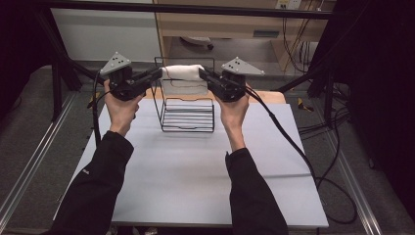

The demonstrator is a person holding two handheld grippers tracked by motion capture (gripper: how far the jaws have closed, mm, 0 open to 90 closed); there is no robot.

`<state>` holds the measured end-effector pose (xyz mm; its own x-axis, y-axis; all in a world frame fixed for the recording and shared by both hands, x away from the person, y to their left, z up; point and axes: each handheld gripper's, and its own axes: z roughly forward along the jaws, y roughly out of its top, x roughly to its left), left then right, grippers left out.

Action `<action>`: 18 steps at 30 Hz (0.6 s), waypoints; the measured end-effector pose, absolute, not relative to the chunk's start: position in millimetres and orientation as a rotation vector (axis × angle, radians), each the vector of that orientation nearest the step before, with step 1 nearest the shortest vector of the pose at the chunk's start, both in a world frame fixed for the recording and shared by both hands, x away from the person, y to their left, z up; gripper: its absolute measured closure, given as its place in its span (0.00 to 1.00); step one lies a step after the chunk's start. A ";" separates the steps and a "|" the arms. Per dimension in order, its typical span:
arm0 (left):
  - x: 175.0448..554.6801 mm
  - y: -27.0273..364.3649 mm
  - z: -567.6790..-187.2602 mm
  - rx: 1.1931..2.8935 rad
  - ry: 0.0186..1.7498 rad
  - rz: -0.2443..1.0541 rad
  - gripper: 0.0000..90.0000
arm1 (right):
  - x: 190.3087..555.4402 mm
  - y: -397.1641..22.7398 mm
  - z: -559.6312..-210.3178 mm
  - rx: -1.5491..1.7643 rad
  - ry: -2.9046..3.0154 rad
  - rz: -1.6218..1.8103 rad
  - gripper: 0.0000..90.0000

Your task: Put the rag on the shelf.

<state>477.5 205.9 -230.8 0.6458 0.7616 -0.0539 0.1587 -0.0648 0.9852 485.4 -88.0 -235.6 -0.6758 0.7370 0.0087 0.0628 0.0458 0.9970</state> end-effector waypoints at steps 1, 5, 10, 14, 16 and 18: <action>476.5 205.7 -232.4 1.599 0.780 0.589 0.90 | 484.4 -88.2 -237.1 0.807 1.813 1.679 0.90; 474.3 205.2 -238.0 1.628 0.784 0.597 0.89 | 480.8 -88.7 -244.1 0.808 1.838 1.663 0.90; 472.7 205.1 -245.8 1.653 0.790 0.589 0.88 | 477.3 -90.0 -251.6 0.809 1.871 1.636 0.90; 472.2 204.0 -252.3 1.671 0.796 0.583 0.87 | 476.5 -90.2 -257.1 0.816 1.893 1.620 0.90; 471.8 203.0 -254.8 1.684 0.796 0.573 0.86 | 476.6 -91.1 -260.2 0.819 1.896 1.619 0.90; 470.3 203.6 -254.6 1.692 0.797 0.579 0.85 | 477.0 -91.8 -263.2 0.823 1.898 1.621 0.90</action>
